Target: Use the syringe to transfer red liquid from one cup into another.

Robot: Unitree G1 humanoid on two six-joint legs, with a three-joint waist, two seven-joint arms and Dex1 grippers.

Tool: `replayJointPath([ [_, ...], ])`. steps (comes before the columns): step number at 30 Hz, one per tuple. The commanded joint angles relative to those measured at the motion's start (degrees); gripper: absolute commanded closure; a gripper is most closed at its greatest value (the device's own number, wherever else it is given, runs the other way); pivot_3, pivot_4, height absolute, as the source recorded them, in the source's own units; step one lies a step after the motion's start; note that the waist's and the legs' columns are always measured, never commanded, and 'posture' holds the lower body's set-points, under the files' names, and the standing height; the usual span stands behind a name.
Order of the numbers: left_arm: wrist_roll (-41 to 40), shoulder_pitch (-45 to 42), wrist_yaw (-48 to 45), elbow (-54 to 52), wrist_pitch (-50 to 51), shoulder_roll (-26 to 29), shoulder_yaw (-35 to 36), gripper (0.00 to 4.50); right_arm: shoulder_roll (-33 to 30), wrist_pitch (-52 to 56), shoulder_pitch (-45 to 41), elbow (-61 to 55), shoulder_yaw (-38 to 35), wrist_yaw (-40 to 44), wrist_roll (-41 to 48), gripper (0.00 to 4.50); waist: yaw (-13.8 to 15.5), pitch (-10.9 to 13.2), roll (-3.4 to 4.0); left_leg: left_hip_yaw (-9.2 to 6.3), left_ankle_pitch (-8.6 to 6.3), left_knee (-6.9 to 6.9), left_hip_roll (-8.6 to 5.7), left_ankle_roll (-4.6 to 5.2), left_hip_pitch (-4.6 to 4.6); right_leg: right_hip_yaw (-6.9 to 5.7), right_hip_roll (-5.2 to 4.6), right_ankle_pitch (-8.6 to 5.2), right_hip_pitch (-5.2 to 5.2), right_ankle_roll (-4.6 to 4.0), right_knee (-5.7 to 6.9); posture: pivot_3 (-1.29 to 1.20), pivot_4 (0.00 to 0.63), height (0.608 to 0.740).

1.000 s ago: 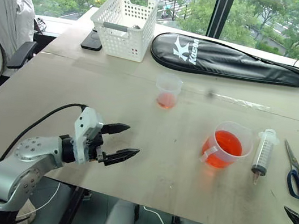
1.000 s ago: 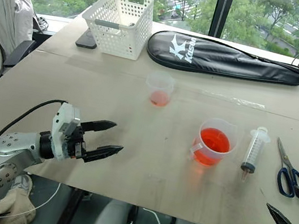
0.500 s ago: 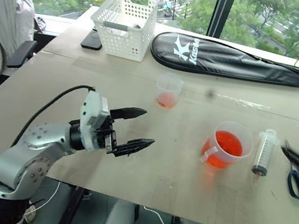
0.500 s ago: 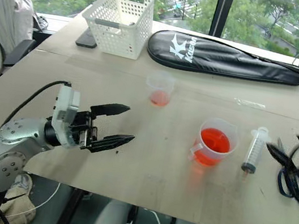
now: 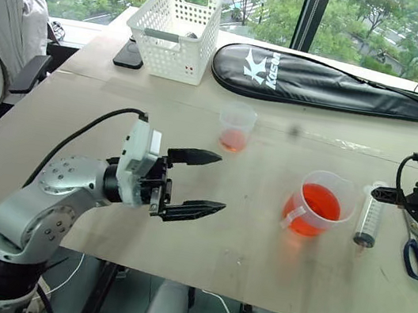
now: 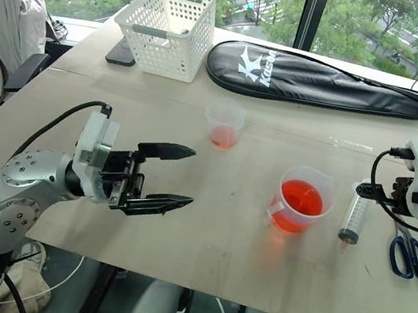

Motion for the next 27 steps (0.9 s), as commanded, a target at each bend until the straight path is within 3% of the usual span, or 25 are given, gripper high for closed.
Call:
replayJointPath([
  [1, -0.88, 0.32, 0.16, -1.86, -0.32, 0.26, 0.63, 0.00, 0.66, 0.35, -3.29, 6.08, 2.31, -5.84, 2.65, 0.05, -0.10, 0.00, -0.01, -0.02, 0.00, 0.00, 0.00, 0.00, -0.01, 0.00, 0.01, 0.00, 0.00, 0.00, 0.00, 0.00, 0.150, 0.724],
  [9, -0.89, 2.12, 1.75, -3.36, -0.64, -0.13, 0.96, 0.00, 5.46, 0.35, -6.28, 13.49, 5.16, -10.05, 3.12, 0.05, -0.74, 0.00, -0.01, -0.01, 0.00, 0.00, 0.00, 0.00, -0.02, 0.05, 0.05, 0.01, 0.00, 0.02, 0.00, 0.00, 0.150, 0.724],
  [12, -1.09, 2.81, 2.35, -4.04, -0.63, -0.07, 1.34, 0.00, 5.91, 0.35, -5.51, 14.70, 5.77, -9.64, 2.32, 0.77, -0.69, 0.00, 0.00, -0.02, 0.00, 0.00, 0.01, 0.00, -0.02, 0.05, 0.06, 0.01, 0.00, 0.02, 0.00, 0.00, 0.150, 0.724],
  [16, -1.08, 3.52, 2.63, -4.22, -0.83, 0.24, 2.03, 0.00, 4.88, 0.35, -4.35, 14.44, 6.88, -8.43, 2.95, 2.52, -0.57, 0.00, -0.01, -0.02, 0.00, 0.00, 0.01, 0.00, -0.03, 0.04, 0.05, 0.01, 0.00, 0.02, 0.00, 0.00, 0.150, 0.724],
  [17, -1.12, 3.61, 2.76, -4.29, -0.83, 0.21, 2.07, 0.00, 4.65, 0.35, -4.10, 14.04, 7.08, -8.19, 3.23, 2.75, -0.54, 0.00, -0.01, -0.02, 0.00, 0.00, 0.01, 0.00, -0.03, 0.04, 0.05, 0.01, 0.00, 0.02, 0.00, 0.00, 0.150, 0.724],
  [18, -1.25, 3.78, 2.87, -4.48, -0.79, 0.20, 2.13, 0.00, 4.36, 0.35, -3.73, 13.27, 7.19, -7.81, 3.45, 2.93, -0.53, 0.00, -0.01, -0.03, 0.00, 0.00, 0.01, 0.00, -0.03, 0.03, 0.05, 0.01, 0.00, 0.02, 0.00, 0.00, 0.150, 0.724],
  [22, -1.58, 3.98, 3.31, -4.78, -0.56, 0.02, 2.08, 0.00, 3.09, 0.35, -1.82, 9.53, 6.07, -6.77, 3.12, 2.93, -0.51, 0.00, -0.01, -0.06, 0.00, 0.00, 0.01, 0.00, -0.02, 0.02, 0.06, 0.01, 0.01, 0.02, 0.00, 0.00, 0.150, 0.724],
  [25, -2.59, 2.74, 5.11, -4.15, 0.50, -0.34, 2.39, 0.00, 2.11, 0.35, -0.38, 4.49, -1.73, -3.70, 4.52, 2.93, -0.42, 0.01, 0.00, -0.06, 0.00, -0.01, 0.01, 0.00, -0.05, 0.02, 0.06, 0.00, 0.00, 0.02, -0.01, 0.00, 0.150, 0.724],
  [27, -3.24, 1.46, 6.87, -3.58, 1.45, -0.72, 2.37, 0.00, 2.10, -4.62, 0.75, -1.83, -13.99, 0.54, 8.30, 2.93, -0.41, 0.06, 0.07, -0.06, 0.00, -0.01, 0.00, 0.00, -0.07, 0.03, 0.06, 0.01, -0.01, 0.03, -0.01, 0.00, 0.150, 0.724],
])
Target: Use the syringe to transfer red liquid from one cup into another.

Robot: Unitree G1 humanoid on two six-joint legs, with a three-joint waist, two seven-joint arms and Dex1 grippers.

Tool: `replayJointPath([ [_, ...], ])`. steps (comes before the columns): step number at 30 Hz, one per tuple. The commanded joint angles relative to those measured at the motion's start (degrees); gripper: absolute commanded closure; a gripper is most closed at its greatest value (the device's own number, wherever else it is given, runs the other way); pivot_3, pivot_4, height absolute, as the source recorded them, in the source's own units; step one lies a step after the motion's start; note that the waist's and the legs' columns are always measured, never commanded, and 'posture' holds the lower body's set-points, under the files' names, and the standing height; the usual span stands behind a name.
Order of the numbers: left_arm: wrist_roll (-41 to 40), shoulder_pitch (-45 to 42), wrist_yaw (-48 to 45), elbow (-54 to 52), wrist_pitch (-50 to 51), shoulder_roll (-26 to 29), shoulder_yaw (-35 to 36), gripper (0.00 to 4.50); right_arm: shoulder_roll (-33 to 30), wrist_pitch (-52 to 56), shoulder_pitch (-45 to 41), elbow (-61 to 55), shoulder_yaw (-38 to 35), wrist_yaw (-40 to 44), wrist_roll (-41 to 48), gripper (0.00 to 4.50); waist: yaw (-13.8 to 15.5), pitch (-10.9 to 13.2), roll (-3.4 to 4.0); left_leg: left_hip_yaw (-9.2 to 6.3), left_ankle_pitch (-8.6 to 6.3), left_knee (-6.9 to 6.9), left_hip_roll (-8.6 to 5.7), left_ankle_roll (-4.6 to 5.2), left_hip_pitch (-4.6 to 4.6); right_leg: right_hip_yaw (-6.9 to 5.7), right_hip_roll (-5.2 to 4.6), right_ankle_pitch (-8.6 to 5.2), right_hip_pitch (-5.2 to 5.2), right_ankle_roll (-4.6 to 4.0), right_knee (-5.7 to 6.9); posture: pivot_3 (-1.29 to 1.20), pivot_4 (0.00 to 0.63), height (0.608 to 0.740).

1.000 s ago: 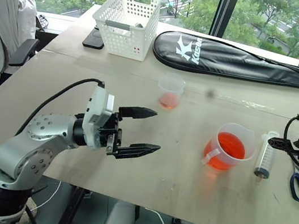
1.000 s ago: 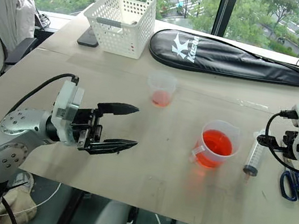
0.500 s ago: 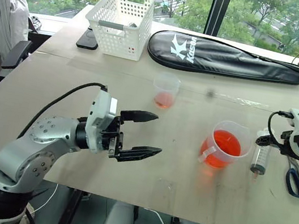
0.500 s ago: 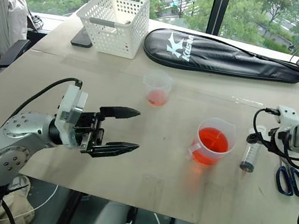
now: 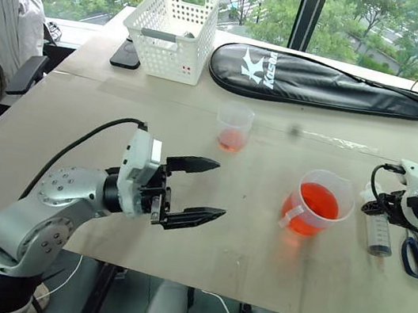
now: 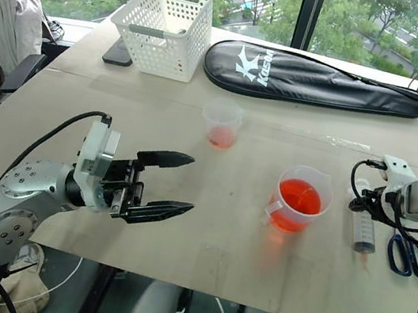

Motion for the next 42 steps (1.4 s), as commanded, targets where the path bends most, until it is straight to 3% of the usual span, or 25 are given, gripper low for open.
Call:
replayJointPath([
  [1, -2.24, -2.19, 2.68, -0.81, 1.15, -0.56, 1.12, 0.00, -1.63, -5.89, -0.72, -9.99, -19.21, 5.97, 6.17, 2.93, 0.00, 0.04, 0.06, 0.01, 0.00, 0.00, 0.00, 0.00, 0.02, 0.01, 0.00, 0.00, 0.00, 0.01, 0.01, 0.00, 0.150, 0.724],
  [3, -2.84, -2.52, 2.64, -0.52, 1.81, -0.31, 1.15, 0.00, -2.91, -8.59, 0.52, -20.39, -28.38, 12.98, 13.38, 2.93, -0.10, 0.08, 0.10, -0.05, 0.00, 0.00, 0.02, 0.00, 0.05, -0.03, 0.04, 0.10, 0.02, 0.20, 0.01, 0.00, 0.150, 0.724],
  [5, -3.47, -3.00, 2.30, 0.03, 2.36, 0.01, 1.17, 0.00, -2.43, -10.42, 1.77, -27.28, -32.59, 16.41, 18.91, 2.93, -0.08, 0.08, 0.13, -0.05, 0.00, -0.02, 0.02, 0.00, 0.05, -0.03, 0.04, 0.10, 0.02, 0.20, 0.01, 0.00, 0.150, 0.724],
  [7, -3.23, -5.68, 2.27, 2.23, 2.85, -0.52, 0.10, 0.00, 2.89, -17.37, 3.96, -35.97, -34.92, 15.97, 27.51, 2.93, -0.11, 0.01, -0.01, -0.17, 0.00, -0.12, 0.09, 0.00, 0.08, -0.10, 0.14, 0.10, 0.02, 0.23, 0.00, 0.00, 0.150, 0.724],
  [9, -2.95, -8.67, 2.34, 4.26, 3.31, -1.35, -1.02, 0.00, 5.72, -21.96, 7.15, -42.82, -34.02, 15.43, 30.57, 2.93, -0.11, -0.06, -0.17, -0.34, 0.00, -0.11, 0.23, -0.01, 0.07, -0.18, 0.36, 0.06, 0.05, 0.28, 0.00, 0.00, 0.150, 0.724],
  [20, -5.14, -17.27, 2.88, 7.67, 7.08, -3.11, -1.82, 0.00, 15.73, -45.88, 24.26, -60.01, -18.78, 18.02, 0.62, 2.93, -0.07, 0.00, -0.08, -0.28, 0.00, 0.17, 0.12, -0.01, 0.02, 0.32, 0.47, -0.07, 0.12, 0.12, 0.04, 0.00, 0.150, 0.724],
  [27, -14.80, -29.54, 15.10, 10.89, 16.69, -9.79, -1.58, 0.00, 22.32, -59.06, 34.19, -60.46, -8.25, 20.27, -16.66, 2.93, 0.02, 0.01, -0.10, -0.33, 0.00, 0.14, 0.12, -0.01, 0.01, 0.31, 0.51, -0.05, 0.12, 0.10, 0.07, 0.00, 0.150, 0.724],
  [33, -9.26, -40.80, 19.27, 16.11, 21.68, -11.49, -7.49, 0.00, 26.02, -65.72, 36.02, -59.98, -3.33, 20.19, -24.29, 2.93, -0.27, 0.01, -0.11, -0.36, 0.01, 0.25, 0.11, -0.01, 0.06, 0.44, 0.64, -0.12, 0.18, 0.23, 0.11, 0.00, 0.150, 0.724],
  [36, -5.62, -45.91, 20.09, 21.09, 20.87, -15.09, -10.34, 0.00, 27.98, -68.16, 36.89, -59.55, -0.13, 19.66, -28.38, 2.93, -0.09, 0.02, -0.11, -0.39, 0.01, 0.22, 0.11, -0.01, 0.07, 0.42, 0.66, -0.07, 0.16, 0.13, 0.14, 0.00, 0.150, 0.724],
  [42, -0.78, -51.36, 14.56, 25.91, 19.84, -16.79, -13.62, 0.00, 32.52, -72.73, 38.24, -58.27, 5.33, 17.87, -35.85, 2.93, -0.21, 0.03, -0.11, -0.33, 0.01, 0.21, 0.09, -0.01, 0.03, 0.48, 0.66, -0.01, 0.14, 0.03, 0.12, 0.00, 0.150, 0.724],
])
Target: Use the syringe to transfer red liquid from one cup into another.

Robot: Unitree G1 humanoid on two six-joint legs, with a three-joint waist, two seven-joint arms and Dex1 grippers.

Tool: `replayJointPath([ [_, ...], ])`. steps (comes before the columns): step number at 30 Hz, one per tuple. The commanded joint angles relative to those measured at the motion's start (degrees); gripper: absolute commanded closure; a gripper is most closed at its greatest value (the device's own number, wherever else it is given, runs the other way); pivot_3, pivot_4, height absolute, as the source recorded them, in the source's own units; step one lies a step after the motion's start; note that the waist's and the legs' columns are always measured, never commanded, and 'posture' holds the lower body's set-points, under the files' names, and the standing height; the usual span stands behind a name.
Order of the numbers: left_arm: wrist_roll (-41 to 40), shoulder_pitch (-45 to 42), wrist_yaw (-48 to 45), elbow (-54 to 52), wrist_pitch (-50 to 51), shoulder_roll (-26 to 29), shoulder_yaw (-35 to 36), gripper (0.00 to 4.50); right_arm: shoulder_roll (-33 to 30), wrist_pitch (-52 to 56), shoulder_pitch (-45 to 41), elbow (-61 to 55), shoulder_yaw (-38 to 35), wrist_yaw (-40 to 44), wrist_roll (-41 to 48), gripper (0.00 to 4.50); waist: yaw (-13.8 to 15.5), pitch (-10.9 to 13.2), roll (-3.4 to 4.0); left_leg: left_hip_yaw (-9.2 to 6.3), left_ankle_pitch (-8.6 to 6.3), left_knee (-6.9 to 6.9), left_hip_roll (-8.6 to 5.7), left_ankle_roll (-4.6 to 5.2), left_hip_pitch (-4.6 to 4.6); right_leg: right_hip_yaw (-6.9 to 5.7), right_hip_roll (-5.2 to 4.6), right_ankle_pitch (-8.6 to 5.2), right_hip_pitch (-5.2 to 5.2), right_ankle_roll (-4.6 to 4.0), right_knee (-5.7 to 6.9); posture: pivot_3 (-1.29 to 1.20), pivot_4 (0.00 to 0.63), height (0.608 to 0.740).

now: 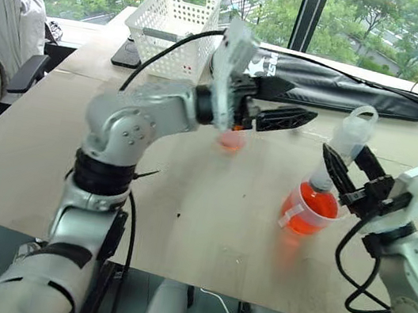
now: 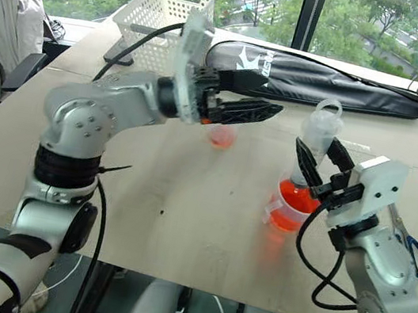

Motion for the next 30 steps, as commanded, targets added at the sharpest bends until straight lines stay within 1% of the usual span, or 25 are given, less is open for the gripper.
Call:
replayJointPath([
  [1, 3.01, -2.49, -3.76, 1.31, -1.59, 0.16, -1.08, 0.00, 1.78, -4.15, 0.79, -0.46, 2.02, -0.86, -4.04, 2.93, -0.25, 0.00, 0.00, 0.00, 0.00, 0.00, 0.00, 0.00, 0.00, 0.01, 0.00, 0.00, 0.00, 0.00, 0.00, 0.00, 0.150, 0.724],
  [6, 6.19, -4.72, -8.51, 3.66, -2.96, -0.31, -2.49, 0.00, 3.96, -6.44, 1.85, 0.83, 3.40, -1.31, -7.21, 2.93, -0.17, 0.00, 0.01, -0.04, 0.00, -0.04, 0.01, 0.00, 0.01, -0.03, 0.02, 0.00, -0.03, 0.00, 0.02, 0.00, 0.150, 0.724],
  [15, 9.90, -6.36, -14.28, 5.51, -4.25, -2.86, -4.70, 0.00, 5.06, -8.77, 2.61, 2.05, 4.06, -0.61, -10.11, 2.93, -0.10, 0.00, 0.01, -0.02, 0.00, -0.02, 0.01, 0.00, 0.00, -0.01, 0.01, -0.01, -0.02, 0.00, 0.02, 0.00, 0.150, 0.724],
  [16, 10.26, -6.37, -14.55, 5.59, -4.28, -3.32, -4.89, 0.52, 5.15, -8.91, 2.60, 2.08, 4.17, -0.55, -10.31, 2.93, -0.11, 0.00, 0.01, -0.02, 0.00, -0.02, 0.01, 0.00, 0.00, -0.02, 0.01, -0.01, -0.03, 0.00, 0.02, 0.00, 0.150, 0.724],
  [17, 10.85, -6.34, -14.84, 5.75, -4.40, -3.79, -5.21, 0.81, 5.24, -9.02, 2.56, 2.06, 4.32, -0.54, -10.52, 2.93, -0.12, 0.00, 0.01, -0.02, 0.00, -0.02, 0.01, 0.00, 0.00, -0.02, 0.01, -0.01, -0.02, 0.00, 0.02, 0.00, 0.150, 0.724],
  [18, 11.89, -6.31, -15.23, 6.06, -4.96, -4.16, -5.84, 1.38, 5.28, -9.09, 2.48, 1.98, 4.53, -0.52, -10.77, 2.93, -0.12, 0.00, 0.01, -0.02, 0.00, -0.02, 0.01, 0.00, 0.00, -0.01, 0.01, -0.01, -0.02, 0.00, 0.02, 0.00, 0.150, 0.724],
  [19, 12.86, -6.31, -15.54, 6.37, -5.59, -4.46, -6.37, 1.71, 5.30, -9.16, 2.41, 1.91, 4.69, -0.47, -10.98, 2.93, -0.11, 0.00, 0.01, -0.02, 0.00, -0.02, 0.01, 0.00, 0.00, -0.01, 0.01, -0.01, -0.02, 0.00, 0.02, 0.00, 0.150, 0.724],
  [20, 13.58, -6.27, -15.83, 6.55, -6.05, -4.66, -6.70, 1.77, 5.35, -9.21, 2.40, 1.85, 4.85, -0.44, -11.18, 2.93, -0.10, 0.00, 0.01, -0.02, 0.00, -0.02, 0.01, 0.00, 0.00, -0.01, 0.00, -0.01, -0.02, 0.00, 0.02, 0.00, 0.150, 0.724],
  [25, 16.25, -7.03, -15.94, 8.74, -8.04, -7.38, -7.13, 1.77, 5.51, -9.33, 2.53, 1.45, 5.49, -0.28, -12.01, 2.93, -0.09, 0.00, 0.00, -0.02, 0.00, -0.01, 0.01, 0.00, 0.00, -0.01, 0.00, -0.01, -0.02, 0.01, 0.01, 0.00, 0.150, 0.724],
  [30, 17.98, -7.33, -16.35, 9.59, -8.72, -8.93, -6.78, 1.77, 5.94, -9.41, 2.64, 1.20, 6.02, -0.43, -12.61, 2.93, -0.15, 0.00, 0.01, -0.02, 0.00, -0.01, 0.00, 0.00, -0.01, -0.01, 0.01, -0.01, -0.03, 0.01, 0.02, 0.00, 0.150, 0.724],
])
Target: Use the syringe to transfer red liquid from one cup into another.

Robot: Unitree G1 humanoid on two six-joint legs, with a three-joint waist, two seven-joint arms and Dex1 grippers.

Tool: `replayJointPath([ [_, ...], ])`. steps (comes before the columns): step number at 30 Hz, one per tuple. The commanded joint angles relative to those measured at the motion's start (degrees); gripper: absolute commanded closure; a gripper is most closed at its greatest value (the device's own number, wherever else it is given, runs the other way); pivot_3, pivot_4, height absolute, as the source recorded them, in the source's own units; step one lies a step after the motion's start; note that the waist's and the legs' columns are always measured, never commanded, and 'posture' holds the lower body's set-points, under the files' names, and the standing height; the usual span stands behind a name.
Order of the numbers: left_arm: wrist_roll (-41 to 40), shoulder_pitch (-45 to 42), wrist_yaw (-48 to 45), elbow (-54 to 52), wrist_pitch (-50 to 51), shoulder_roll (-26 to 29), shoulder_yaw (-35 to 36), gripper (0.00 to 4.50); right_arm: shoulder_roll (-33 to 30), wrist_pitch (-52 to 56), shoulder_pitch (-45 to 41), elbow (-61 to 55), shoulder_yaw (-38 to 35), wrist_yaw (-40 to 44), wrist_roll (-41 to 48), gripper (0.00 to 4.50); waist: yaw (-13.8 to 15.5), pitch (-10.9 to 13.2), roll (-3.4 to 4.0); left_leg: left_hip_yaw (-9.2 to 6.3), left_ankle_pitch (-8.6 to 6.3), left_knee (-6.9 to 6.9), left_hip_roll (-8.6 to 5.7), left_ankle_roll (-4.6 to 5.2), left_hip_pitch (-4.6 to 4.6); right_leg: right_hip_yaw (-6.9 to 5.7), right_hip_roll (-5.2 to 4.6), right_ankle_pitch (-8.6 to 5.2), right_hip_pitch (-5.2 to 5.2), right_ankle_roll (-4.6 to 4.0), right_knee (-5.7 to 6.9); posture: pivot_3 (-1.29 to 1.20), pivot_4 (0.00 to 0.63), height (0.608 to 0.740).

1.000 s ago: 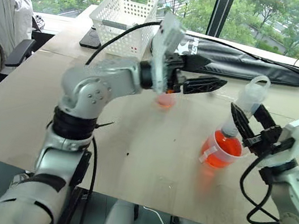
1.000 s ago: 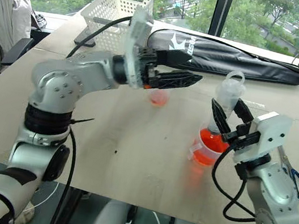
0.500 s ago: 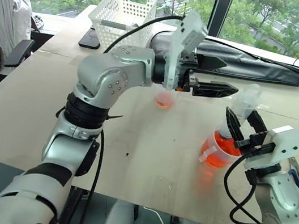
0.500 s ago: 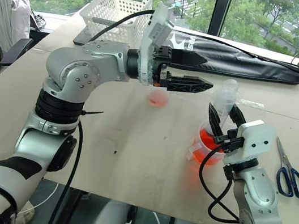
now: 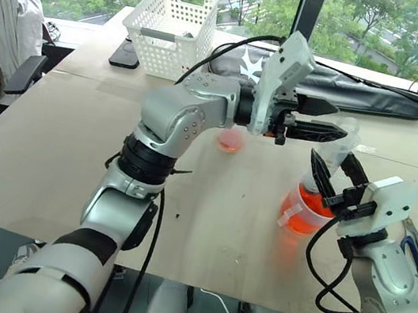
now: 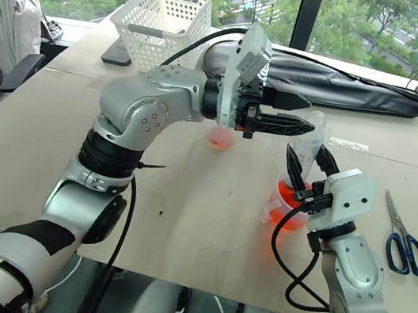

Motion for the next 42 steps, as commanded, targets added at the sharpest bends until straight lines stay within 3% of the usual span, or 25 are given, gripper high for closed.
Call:
replayJointPath([
  [1, 0.99, -1.97, -0.60, -0.69, -1.63, -0.91, 0.24, 1.77, 0.51, -1.60, -0.19, -1.95, 0.27, -0.21, -0.59, 2.93, 0.00, 0.00, 0.00, 0.00, 0.00, 0.00, 0.00, 0.00, 0.00, 0.00, 0.00, 0.00, 0.00, 0.00, 0.00, 0.00, 0.150, 0.724],
  [25, 6.81, -4.56, 12.12, -3.81, 5.97, -5.86, -0.15, 1.77, 2.00, -1.02, -1.95, -2.10, 0.58, -1.58, -3.24, 2.93, 0.01, 0.00, 0.00, -0.01, 0.00, 0.01, 0.00, 0.00, 0.00, 0.00, 0.00, -0.01, 0.01, 0.02, 0.00, 0.00, 0.150, 0.724],
  [37, 5.09, -4.76, 17.57, -7.28, 12.23, -9.07, 1.39, 1.77, 2.57, -0.70, -3.15, -1.50, 1.56, -2.32, -4.80, 2.93, 0.01, 0.00, 0.00, -0.01, 0.00, 0.03, 0.00, 0.00, 0.00, 0.00, 0.00, 0.01, 0.01, 0.04, 0.02, 0.00, 0.150, 0.724],
  [42, 5.21, -4.16, 15.64, -8.65, 10.34, -8.04, 0.16, 4.05, 2.61, -0.68, -3.27, -1.46, 1.62, -2.02, -4.64, 2.93, 0.00, 0.00, 0.00, -0.01, 0.00, 0.03, 0.00, 0.00, 0.00, 0.00, 0.00, 0.02, 0.01, 0.01, 0.02, 0.00, 0.150, 0.724],
])
